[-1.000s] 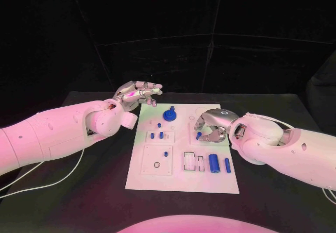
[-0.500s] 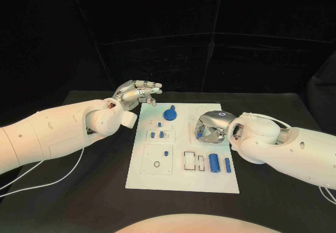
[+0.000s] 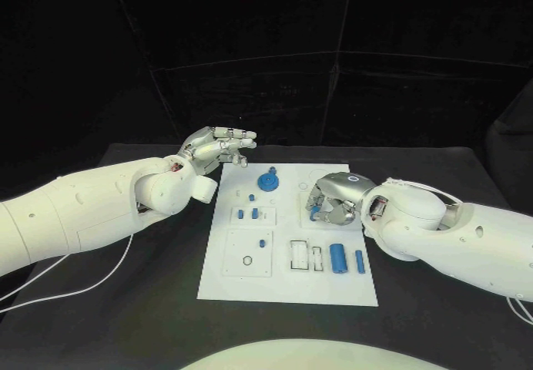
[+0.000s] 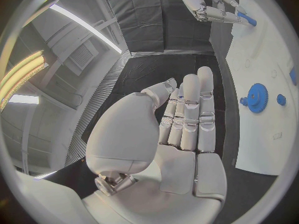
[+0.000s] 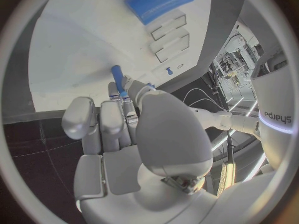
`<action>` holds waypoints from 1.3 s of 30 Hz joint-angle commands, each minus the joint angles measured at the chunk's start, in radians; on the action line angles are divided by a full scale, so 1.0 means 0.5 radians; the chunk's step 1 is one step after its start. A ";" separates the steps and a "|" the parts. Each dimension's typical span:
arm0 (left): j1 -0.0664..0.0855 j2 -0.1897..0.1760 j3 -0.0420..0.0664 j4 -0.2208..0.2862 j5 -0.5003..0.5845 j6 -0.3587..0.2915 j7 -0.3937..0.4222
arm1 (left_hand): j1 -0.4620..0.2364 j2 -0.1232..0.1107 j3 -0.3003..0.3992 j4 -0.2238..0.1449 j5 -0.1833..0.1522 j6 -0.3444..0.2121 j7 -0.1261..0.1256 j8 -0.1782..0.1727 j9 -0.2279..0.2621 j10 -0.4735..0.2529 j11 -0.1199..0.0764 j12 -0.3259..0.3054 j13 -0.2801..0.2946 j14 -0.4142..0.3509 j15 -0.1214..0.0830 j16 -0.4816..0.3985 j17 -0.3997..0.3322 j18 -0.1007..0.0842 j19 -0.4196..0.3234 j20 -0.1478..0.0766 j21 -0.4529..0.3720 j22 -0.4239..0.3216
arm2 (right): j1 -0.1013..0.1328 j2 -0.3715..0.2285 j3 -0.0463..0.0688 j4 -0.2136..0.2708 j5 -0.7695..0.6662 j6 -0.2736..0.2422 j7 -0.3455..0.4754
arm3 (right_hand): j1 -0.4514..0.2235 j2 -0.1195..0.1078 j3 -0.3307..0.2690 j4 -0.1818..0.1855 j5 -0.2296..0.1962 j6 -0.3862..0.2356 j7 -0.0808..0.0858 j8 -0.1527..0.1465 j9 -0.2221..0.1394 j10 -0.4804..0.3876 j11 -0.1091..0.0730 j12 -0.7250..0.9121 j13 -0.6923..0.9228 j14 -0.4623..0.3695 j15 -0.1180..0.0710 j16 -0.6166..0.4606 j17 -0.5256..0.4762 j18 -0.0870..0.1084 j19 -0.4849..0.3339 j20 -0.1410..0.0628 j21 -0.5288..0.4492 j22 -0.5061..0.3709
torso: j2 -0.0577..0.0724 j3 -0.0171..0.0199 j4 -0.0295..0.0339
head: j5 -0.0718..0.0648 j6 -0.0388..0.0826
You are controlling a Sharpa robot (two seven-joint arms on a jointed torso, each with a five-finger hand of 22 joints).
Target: Assemble the parts on the task board
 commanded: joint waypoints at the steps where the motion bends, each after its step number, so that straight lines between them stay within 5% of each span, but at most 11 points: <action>1: 0.003 -0.001 0.002 0.000 0.006 0.026 0.008 | -0.017 0.001 -0.004 -0.006 0.012 -0.007 0.001 0.008 0.001 -0.019 0.000 0.012 -0.001 -0.014 0.001 0.009 -0.003 0.025 -0.014 0.002 -0.006 -0.003 | 0.006 -0.031 0.003 0.061 0.011 -0.240 0.043 | 0.013 0.007 0.027 -0.012 0.007 0.013 0.009 -0.004 -0.003 0.044 -0.026 -0.021 0.005 0.035 -0.011 0.012 -0.003 -0.017 0.009 0.001 0.010 0.000 | -0.002 -0.0022 0.002 | 0.000 0.002; 9: 0.003 -0.004 0.001 0.000 0.006 0.023 0.008 | -0.017 0.001 -0.004 -0.006 0.012 -0.007 0.001 0.008 0.001 -0.019 0.000 0.012 -0.001 -0.014 0.001 0.009 -0.003 0.025 -0.014 0.002 -0.006 -0.003 | 0.007 -0.114 0.024 0.246 0.179 -0.270 0.105 | -0.001 -0.015 0.058 -0.030 0.017 0.009 0.014 -0.014 -0.007 0.046 -0.023 -0.040 0.005 0.033 -0.008 0.012 -0.008 -0.017 0.007 0.003 0.011 0.001 | -0.004 -0.0044 0.002 | 0.009 0.003; 14: 0.003 -0.004 0.001 0.000 0.006 0.021 0.009 | -0.016 0.003 -0.004 -0.007 0.012 -0.008 0.001 0.010 0.001 -0.020 0.000 0.015 -0.001 -0.016 0.001 0.010 -0.004 0.025 -0.015 0.002 -0.007 -0.004 | 0.006 -0.039 0.031 0.290 0.270 -0.255 0.185 | -0.004 -0.023 0.069 -0.038 0.026 0.009 0.016 -0.017 -0.008 0.048 -0.022 -0.046 0.006 0.034 -0.007 0.015 -0.005 -0.016 0.006 0.003 0.012 0.001 | -0.001 -0.0026 0.001 | 0.026 -0.001; 19: 0.003 0.005 0.001 -0.002 0.006 0.021 0.011 | -0.016 0.003 -0.004 -0.007 0.012 -0.008 0.001 0.010 0.001 -0.020 0.000 0.015 -0.001 -0.016 0.001 0.010 -0.004 0.025 -0.015 0.002 -0.007 -0.004 | -0.009 0.109 0.029 0.237 0.265 -0.219 0.246 | -0.012 -0.031 0.082 -0.047 0.036 0.002 0.021 -0.024 -0.011 0.044 -0.017 -0.058 0.005 0.033 -0.004 0.016 -0.008 -0.016 0.003 0.005 0.012 -0.001 | -0.001 -0.0033 0.005 | 0.036 -0.006; 25: 0.004 0.016 0.001 -0.007 0.006 0.019 0.013 | -0.016 0.003 -0.004 -0.007 0.012 -0.008 0.001 0.010 0.001 -0.020 0.000 0.015 -0.001 -0.016 0.001 0.010 -0.004 0.025 -0.015 0.002 -0.007 -0.004 | -0.079 0.282 0.020 0.147 0.187 -0.155 0.306 | -0.019 -0.035 0.091 -0.052 0.041 -0.004 0.024 -0.030 -0.013 0.038 -0.014 -0.068 0.005 0.033 -0.001 0.017 -0.009 -0.016 0.002 0.007 0.012 -0.001 | 0.001 -0.0046 0.004 | 0.063 -0.019; 39: 0.004 0.030 0.001 -0.010 0.006 0.021 0.013 | -0.013 0.005 -0.003 -0.011 0.013 -0.009 0.001 0.013 0.001 -0.021 0.000 0.018 -0.001 -0.018 0.001 0.011 -0.004 0.026 -0.016 0.002 -0.007 -0.004 | -0.189 0.469 -0.012 -0.003 0.060 0.003 0.310 | -0.027 -0.038 0.101 -0.058 0.046 -0.013 0.028 -0.038 -0.015 0.030 -0.009 -0.080 0.004 0.031 0.002 0.016 -0.014 -0.015 -0.001 0.009 0.011 -0.004 | 0.000 -0.0014 0.004 | 0.102 -0.049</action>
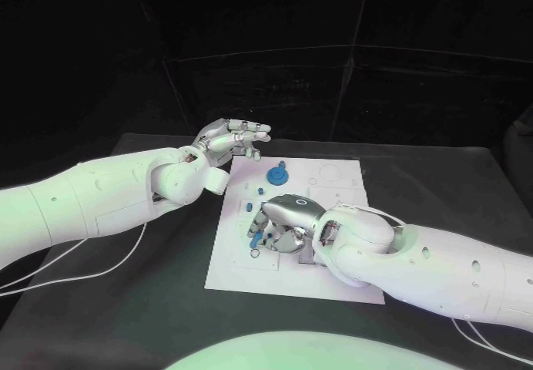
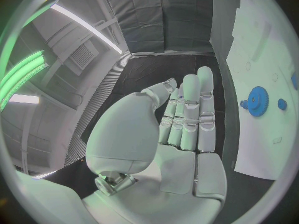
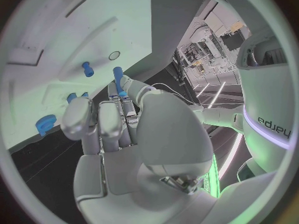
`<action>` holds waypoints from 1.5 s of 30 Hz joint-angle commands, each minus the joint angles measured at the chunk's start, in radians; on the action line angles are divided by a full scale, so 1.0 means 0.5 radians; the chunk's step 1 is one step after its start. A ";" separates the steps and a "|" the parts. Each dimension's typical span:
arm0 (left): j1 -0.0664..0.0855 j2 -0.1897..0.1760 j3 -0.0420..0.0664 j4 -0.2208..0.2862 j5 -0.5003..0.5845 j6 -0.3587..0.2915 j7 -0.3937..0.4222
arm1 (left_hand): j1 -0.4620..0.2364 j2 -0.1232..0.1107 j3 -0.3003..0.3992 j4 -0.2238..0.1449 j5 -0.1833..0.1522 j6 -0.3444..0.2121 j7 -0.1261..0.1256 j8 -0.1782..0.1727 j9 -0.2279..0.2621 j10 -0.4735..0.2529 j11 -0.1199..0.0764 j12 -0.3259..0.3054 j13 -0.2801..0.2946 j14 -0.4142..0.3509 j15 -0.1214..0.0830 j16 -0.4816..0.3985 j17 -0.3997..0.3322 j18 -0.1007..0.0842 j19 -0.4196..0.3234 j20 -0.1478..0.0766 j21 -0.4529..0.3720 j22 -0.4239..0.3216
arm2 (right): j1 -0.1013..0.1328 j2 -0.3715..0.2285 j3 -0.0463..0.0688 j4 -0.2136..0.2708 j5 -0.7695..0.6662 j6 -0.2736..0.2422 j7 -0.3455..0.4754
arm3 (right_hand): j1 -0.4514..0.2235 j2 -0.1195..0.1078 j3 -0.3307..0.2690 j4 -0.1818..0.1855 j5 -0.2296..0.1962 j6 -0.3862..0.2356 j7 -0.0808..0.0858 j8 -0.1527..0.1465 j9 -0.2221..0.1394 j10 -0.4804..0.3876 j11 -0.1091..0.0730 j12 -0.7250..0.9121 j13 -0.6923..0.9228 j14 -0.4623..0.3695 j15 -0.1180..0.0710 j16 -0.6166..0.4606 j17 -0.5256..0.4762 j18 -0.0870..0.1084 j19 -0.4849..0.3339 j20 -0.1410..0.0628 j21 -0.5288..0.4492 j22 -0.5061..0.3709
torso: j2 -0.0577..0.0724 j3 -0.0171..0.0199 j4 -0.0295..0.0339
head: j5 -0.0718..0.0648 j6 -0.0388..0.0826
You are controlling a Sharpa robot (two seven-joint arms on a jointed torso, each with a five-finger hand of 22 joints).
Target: Assemble the parts on the task board
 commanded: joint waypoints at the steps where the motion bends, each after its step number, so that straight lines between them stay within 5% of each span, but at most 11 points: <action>1: 0.003 0.003 0.002 0.000 0.006 0.020 0.014 | -0.013 0.005 -0.003 -0.011 0.013 -0.009 0.001 0.013 0.001 -0.007 0.000 0.009 -0.001 -0.018 0.001 0.011 -0.003 0.026 -0.016 0.002 -0.007 -0.002 | -0.005 0.020 0.000 -0.019 -0.079 0.100 0.022 | -0.003 -0.008 0.011 -0.001 0.010 -0.004 0.008 -0.007 -0.003 0.020 -0.019 -0.011 -0.003 0.031 0.002 0.008 -0.002 -0.015 -0.001 0.009 0.011 -0.003 | -0.001 0.0009 0.001 | 0.006 -0.006; 28: 0.003 0.003 0.002 -0.003 0.006 0.024 0.012 | -0.013 0.005 -0.003 -0.011 0.013 -0.009 0.001 0.013 0.001 -0.007 0.000 0.009 -0.001 -0.018 0.001 0.011 -0.003 0.026 -0.016 0.002 -0.007 -0.002 | -0.015 0.068 -0.005 -0.053 -0.237 0.222 -0.116 | -0.020 -0.017 0.012 -0.003 0.010 -0.002 0.009 -0.009 -0.003 0.022 -0.017 -0.018 -0.001 0.030 0.005 0.007 -0.007 -0.015 -0.004 0.013 0.010 -0.004 | 0.000 0.0011 -0.003 | 0.016 -0.020; 39: 0.003 0.003 0.002 -0.003 0.006 0.025 0.010 | -0.013 0.005 -0.003 -0.011 0.013 -0.009 0.001 0.013 0.001 -0.007 0.000 0.009 -0.001 -0.018 0.001 0.011 -0.003 0.026 -0.016 0.002 -0.007 -0.002 | -0.015 0.097 -0.037 -0.044 -0.382 0.194 -0.128 | -0.045 -0.032 0.010 -0.006 0.009 -0.011 0.010 -0.018 -0.005 0.015 -0.015 -0.032 -0.002 0.027 0.007 0.004 -0.015 -0.014 -0.007 0.016 0.009 -0.007 | -0.001 0.0002 -0.001 | 0.013 -0.021; 45: 0.003 0.002 0.002 -0.004 0.006 0.025 0.009 | -0.013 0.005 -0.003 -0.011 0.013 -0.009 0.001 0.013 0.001 -0.007 0.000 0.009 -0.001 -0.018 0.001 0.011 -0.003 0.026 -0.016 0.002 -0.007 -0.002 | -0.015 0.110 -0.041 -0.039 -0.404 0.197 -0.111 | -0.111 -0.078 -0.017 0.006 0.056 -0.053 0.023 -0.046 -0.012 -0.021 -0.001 -0.069 -0.007 0.023 0.018 0.002 -0.025 -0.013 -0.015 0.024 0.004 -0.016 | -0.002 -0.0003 -0.003 | 0.012 -0.019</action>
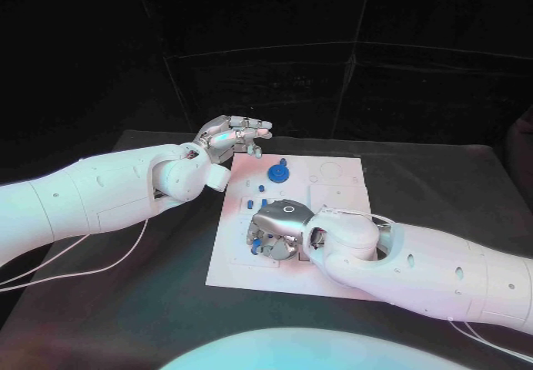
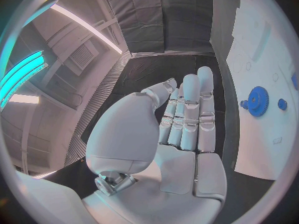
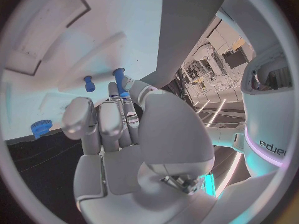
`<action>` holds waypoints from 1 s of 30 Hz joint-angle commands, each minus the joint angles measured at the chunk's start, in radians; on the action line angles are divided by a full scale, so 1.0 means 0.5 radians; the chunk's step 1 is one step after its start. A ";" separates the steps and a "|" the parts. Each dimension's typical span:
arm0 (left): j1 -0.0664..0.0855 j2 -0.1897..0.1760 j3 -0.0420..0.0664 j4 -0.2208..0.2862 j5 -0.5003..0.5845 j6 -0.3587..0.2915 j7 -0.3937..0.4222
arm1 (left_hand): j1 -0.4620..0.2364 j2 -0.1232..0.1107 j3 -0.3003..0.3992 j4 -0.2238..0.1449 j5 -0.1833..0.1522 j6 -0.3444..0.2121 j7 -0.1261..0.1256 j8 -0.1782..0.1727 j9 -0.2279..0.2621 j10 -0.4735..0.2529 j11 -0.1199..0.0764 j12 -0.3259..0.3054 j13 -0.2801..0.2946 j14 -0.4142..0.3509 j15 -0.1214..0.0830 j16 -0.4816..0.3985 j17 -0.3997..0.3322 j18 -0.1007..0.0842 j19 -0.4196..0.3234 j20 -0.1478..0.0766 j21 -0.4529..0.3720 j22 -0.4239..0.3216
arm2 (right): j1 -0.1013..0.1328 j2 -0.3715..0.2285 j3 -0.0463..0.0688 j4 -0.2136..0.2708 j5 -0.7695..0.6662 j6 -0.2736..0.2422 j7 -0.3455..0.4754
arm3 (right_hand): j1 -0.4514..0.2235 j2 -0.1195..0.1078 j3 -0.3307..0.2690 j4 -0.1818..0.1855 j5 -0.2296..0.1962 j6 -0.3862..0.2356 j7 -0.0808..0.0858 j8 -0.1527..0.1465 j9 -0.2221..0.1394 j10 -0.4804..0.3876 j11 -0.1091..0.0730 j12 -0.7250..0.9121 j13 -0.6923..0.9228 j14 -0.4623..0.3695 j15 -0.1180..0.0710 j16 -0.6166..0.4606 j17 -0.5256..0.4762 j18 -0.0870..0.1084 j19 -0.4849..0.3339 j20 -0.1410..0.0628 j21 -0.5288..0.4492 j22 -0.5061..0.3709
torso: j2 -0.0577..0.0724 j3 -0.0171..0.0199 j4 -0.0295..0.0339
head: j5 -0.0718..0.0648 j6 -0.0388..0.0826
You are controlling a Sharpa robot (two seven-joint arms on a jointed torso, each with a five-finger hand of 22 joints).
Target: Assemble the parts on the task board
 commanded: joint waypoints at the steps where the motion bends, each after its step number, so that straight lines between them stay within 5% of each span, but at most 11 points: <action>1: 0.003 0.001 0.001 0.001 0.006 0.023 0.010 | -0.013 0.005 -0.003 -0.011 0.013 -0.009 0.001 0.013 0.001 -0.007 0.000 0.009 -0.001 -0.018 0.001 0.011 -0.003 0.026 -0.016 0.002 -0.007 -0.003 | -0.003 0.006 -0.006 0.004 -0.072 0.009 0.000 | -0.048 -0.013 -0.024 0.010 0.011 -0.034 0.003 -0.020 -0.006 -0.045 0.017 -0.023 -0.007 0.023 0.021 0.001 -0.005 -0.013 -0.006 0.017 0.003 -0.006 | -0.001 -0.0003 0.000 | 0.000 0.001; 16: 0.003 -0.001 0.001 0.001 0.006 0.024 0.005 | -0.013 0.005 -0.003 -0.011 0.013 -0.009 0.001 0.013 0.001 -0.007 0.000 0.009 -0.001 -0.018 0.001 0.011 -0.003 0.026 -0.016 0.002 -0.007 -0.003 | -0.003 0.009 -0.008 0.002 -0.008 -0.020 0.031 | -0.142 -0.071 -0.103 0.048 0.010 -0.152 0.025 -0.032 -0.011 -0.172 0.052 -0.102 -0.013 0.007 0.051 -0.024 -0.060 0.000 -0.037 0.044 -0.034 -0.077 | 0.000 0.0008 0.000 | -0.001 0.003; 22: 0.003 -0.002 0.001 0.001 0.006 0.028 0.001 | -0.013 0.005 -0.003 -0.011 0.013 -0.009 0.001 0.013 0.001 -0.007 0.000 0.009 -0.001 -0.018 0.001 0.011 -0.003 0.026 -0.016 0.002 -0.007 -0.003 | -0.003 -0.005 -0.008 0.006 0.006 -0.150 0.031 | -0.141 -0.081 -0.292 0.046 0.003 -0.369 0.055 -0.030 -0.010 -0.558 0.099 -0.099 -0.009 -0.048 0.092 -0.119 -0.209 0.060 -0.181 0.075 -0.231 -0.421 | 0.000 0.0012 -0.001 | -0.003 0.005; 30: 0.003 -0.007 0.001 0.001 0.006 0.032 -0.003 | -0.012 0.007 -0.005 -0.015 0.012 -0.012 0.001 0.018 0.002 -0.011 0.000 0.017 0.000 -0.021 0.001 0.014 -0.004 0.026 -0.017 0.002 -0.007 -0.003 | -0.002 -0.143 -0.007 0.107 0.091 -0.307 0.051 | -0.091 -0.039 -0.671 0.117 0.016 -0.539 0.043 -0.027 -0.007 -0.662 0.101 -0.003 -0.001 -0.061 0.091 -0.133 -0.252 0.065 -0.176 0.079 -0.292 -0.495 | -0.003 0.0011 -0.004 | -0.012 0.013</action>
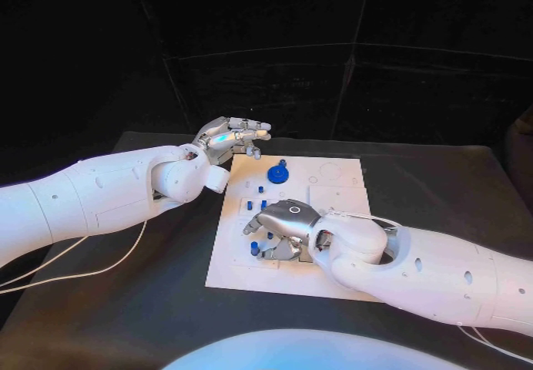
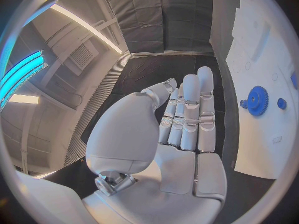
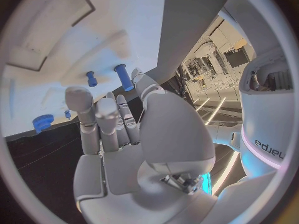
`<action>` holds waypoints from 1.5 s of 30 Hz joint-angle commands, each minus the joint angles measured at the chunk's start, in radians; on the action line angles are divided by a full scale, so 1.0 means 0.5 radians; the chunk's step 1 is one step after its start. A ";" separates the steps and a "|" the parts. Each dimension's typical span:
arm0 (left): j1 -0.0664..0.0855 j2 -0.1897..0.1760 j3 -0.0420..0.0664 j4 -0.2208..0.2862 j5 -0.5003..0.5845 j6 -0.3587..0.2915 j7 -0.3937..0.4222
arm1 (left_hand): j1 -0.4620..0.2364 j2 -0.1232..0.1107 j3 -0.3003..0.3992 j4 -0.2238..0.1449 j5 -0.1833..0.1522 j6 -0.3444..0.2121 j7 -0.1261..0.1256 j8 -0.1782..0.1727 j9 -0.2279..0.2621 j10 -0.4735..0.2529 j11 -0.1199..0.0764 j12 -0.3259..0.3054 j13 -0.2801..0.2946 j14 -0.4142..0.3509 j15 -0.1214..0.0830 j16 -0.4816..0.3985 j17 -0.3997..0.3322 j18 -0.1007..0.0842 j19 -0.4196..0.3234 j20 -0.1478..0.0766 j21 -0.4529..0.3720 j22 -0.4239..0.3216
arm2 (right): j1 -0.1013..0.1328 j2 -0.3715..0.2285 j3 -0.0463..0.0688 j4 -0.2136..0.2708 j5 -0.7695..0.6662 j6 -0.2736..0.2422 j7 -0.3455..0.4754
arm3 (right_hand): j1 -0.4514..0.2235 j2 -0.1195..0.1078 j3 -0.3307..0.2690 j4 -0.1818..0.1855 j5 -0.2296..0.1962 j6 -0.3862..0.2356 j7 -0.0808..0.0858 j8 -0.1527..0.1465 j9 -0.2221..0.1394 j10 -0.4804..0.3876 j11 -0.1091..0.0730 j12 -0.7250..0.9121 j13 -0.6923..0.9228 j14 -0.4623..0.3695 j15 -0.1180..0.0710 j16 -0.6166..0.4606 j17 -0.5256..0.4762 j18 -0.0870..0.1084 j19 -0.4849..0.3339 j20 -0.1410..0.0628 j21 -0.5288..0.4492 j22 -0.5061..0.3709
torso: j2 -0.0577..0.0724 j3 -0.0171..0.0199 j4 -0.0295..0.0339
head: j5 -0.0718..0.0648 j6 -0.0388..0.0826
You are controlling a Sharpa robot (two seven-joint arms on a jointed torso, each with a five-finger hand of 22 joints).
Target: Assemble the parts on the task board
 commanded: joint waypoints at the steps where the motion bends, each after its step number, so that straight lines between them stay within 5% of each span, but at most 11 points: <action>1: 0.003 -0.005 0.001 0.002 0.005 0.028 0.003 | -0.012 0.007 0.000 -0.009 0.012 -0.012 0.001 0.004 0.002 -0.011 0.000 0.004 0.000 -0.014 -0.007 0.014 -0.002 0.026 -0.017 0.002 -0.007 -0.003 | 0.005 -0.092 0.002 0.077 0.109 -0.178 0.029 | 0.019 0.011 -0.091 0.032 0.015 0.001 -0.002 -0.005 0.003 0.002 -0.007 0.037 0.004 -0.012 -0.001 -0.007 -0.003 0.017 0.007 -0.003 -0.010 -0.006 | -0.004 -0.0013 -0.005 | -0.006 0.005; 4: 0.003 -0.010 0.001 0.004 0.005 0.027 0.002 | -0.012 0.007 0.000 -0.009 0.012 -0.012 0.001 0.004 0.002 -0.011 0.000 0.004 0.000 -0.014 -0.007 0.014 -0.002 0.026 -0.017 0.002 -0.007 -0.003 | 0.019 -0.226 0.003 0.170 0.266 -0.239 0.025 | 0.018 0.032 -0.162 0.071 0.024 0.087 -0.002 0.012 0.013 0.128 -0.031 0.132 0.022 -0.005 -0.019 0.000 0.003 0.015 0.019 -0.013 -0.009 -0.002 | -0.006 -0.0042 -0.005 | -0.019 0.012; 8: 0.003 -0.020 0.001 0.007 0.005 0.025 0.002 | -0.012 0.007 0.000 -0.009 0.012 -0.012 0.001 0.004 0.002 -0.011 0.000 0.004 0.000 -0.014 -0.007 0.014 -0.002 0.026 -0.017 0.002 -0.007 -0.003 | 0.071 -0.487 0.005 0.314 0.608 -0.325 -0.068 | -0.027 0.081 -0.213 0.137 0.059 0.239 -0.028 0.074 0.035 0.534 -0.085 0.366 0.102 0.036 -0.060 0.065 0.098 -0.004 0.087 -0.043 0.062 0.123 | -0.009 -0.0062 -0.012 | -0.063 0.028; 11: 0.003 -0.027 -0.001 0.009 0.005 0.022 0.003 | -0.012 0.007 0.000 -0.009 0.012 -0.012 0.001 0.004 0.002 -0.011 0.000 0.004 0.000 -0.014 -0.007 0.014 -0.002 0.026 -0.017 0.002 -0.007 -0.003 | 0.093 -0.646 0.005 0.378 0.793 -0.349 -0.171 | -0.106 0.050 -0.297 0.211 0.230 0.313 -0.076 0.129 0.048 0.778 -0.146 0.550 0.202 0.093 -0.108 0.200 0.306 -0.045 0.198 -0.086 0.203 0.367 | -0.013 -0.0072 -0.025 | -0.101 0.036; 14: 0.003 -0.034 -0.010 0.017 0.005 0.020 0.005 | -0.013 0.007 0.000 -0.010 0.012 -0.013 0.001 0.005 0.002 -0.013 0.001 0.005 0.000 -0.014 -0.006 0.014 -0.002 0.026 -0.017 0.003 -0.007 -0.003 | 0.104 -0.798 0.004 0.427 0.913 -0.347 -0.304 | -0.181 0.049 -0.387 0.295 0.274 0.361 -0.126 0.194 0.064 0.929 -0.197 0.781 0.369 0.111 -0.153 0.245 0.353 -0.076 0.273 -0.131 0.308 0.550 | -0.019 -0.0102 -0.039 | -0.134 0.043; 18: 0.003 -0.038 -0.019 0.026 0.005 0.019 0.007 | -0.013 0.007 0.000 -0.010 0.012 -0.013 0.002 0.005 0.002 -0.013 0.001 0.006 0.000 -0.015 -0.006 0.014 -0.002 0.026 -0.017 0.003 -0.008 -0.003 | 0.109 -0.922 0.003 0.466 0.952 -0.327 -0.473 | -0.197 0.060 -0.518 0.412 0.278 0.382 -0.170 0.318 0.100 0.977 -0.223 1.580 1.248 0.142 -0.188 0.392 0.575 -0.112 0.339 -0.169 0.427 0.760 | -0.025 -0.0112 -0.055 | -0.174 0.053; 21: 0.003 -0.040 -0.025 0.031 0.005 0.019 0.009 | -0.013 0.007 0.000 -0.010 0.012 -0.013 0.002 0.005 0.002 -0.013 0.001 0.006 0.000 -0.015 -0.006 0.014 -0.002 0.026 -0.017 0.003 -0.008 -0.003 | 0.109 -0.991 0.002 0.487 0.915 -0.299 -0.611 | -0.161 0.104 -0.594 0.492 0.276 0.353 -0.161 0.413 0.133 0.939 -0.234 1.926 1.665 0.145 -0.177 0.451 0.667 -0.110 0.331 -0.170 0.442 0.779 | -0.029 -0.0108 -0.069 | -0.185 0.053; 26: 0.003 -0.043 -0.029 0.035 0.005 0.019 0.011 | -0.013 0.007 0.000 -0.010 0.012 -0.013 0.002 0.005 0.002 -0.013 0.001 0.006 0.000 -0.015 -0.006 0.014 -0.002 0.026 -0.017 0.003 -0.008 -0.003 | 0.100 -1.037 0.000 0.504 0.837 -0.249 -0.782 | -0.165 0.104 -0.666 0.525 0.243 0.325 -0.168 0.480 0.160 0.953 -0.232 2.088 1.877 0.151 -0.181 0.489 0.731 -0.114 0.329 -0.165 0.449 0.788 | -0.029 -0.0102 -0.080 | -0.189 0.050; 30: 0.003 -0.044 -0.031 0.035 0.005 0.020 0.012 | -0.013 0.007 0.000 -0.010 0.012 -0.013 0.002 0.005 0.002 -0.013 0.001 0.006 0.000 -0.015 -0.006 0.014 -0.002 0.026 -0.017 0.003 -0.008 -0.003 | 0.080 -1.027 0.000 0.502 0.782 -0.186 -0.871 | -0.244 0.119 -0.722 0.529 0.252 0.302 -0.169 0.527 0.180 0.953 -0.231 2.146 1.965 0.154 -0.180 0.510 0.768 -0.115 0.331 -0.164 0.456 0.802 | -0.031 -0.0114 -0.073 | -0.199 0.050; 45: 0.002 -0.054 -0.033 0.033 0.005 0.021 0.012 | -0.014 0.007 -0.001 -0.010 0.012 -0.013 0.002 0.007 0.002 -0.013 0.001 0.008 0.000 -0.015 -0.006 0.015 -0.003 0.026 -0.017 0.003 -0.008 -0.003 | 0.009 -0.916 -0.001 0.471 0.674 -0.106 -0.902 | -0.291 0.117 -0.749 0.530 0.252 0.290 -0.171 0.568 0.197 0.963 -0.232 2.192 2.038 0.158 -0.180 0.531 0.808 -0.118 0.334 -0.163 0.465 0.820 | -0.027 -0.0130 -0.076 | -0.189 0.042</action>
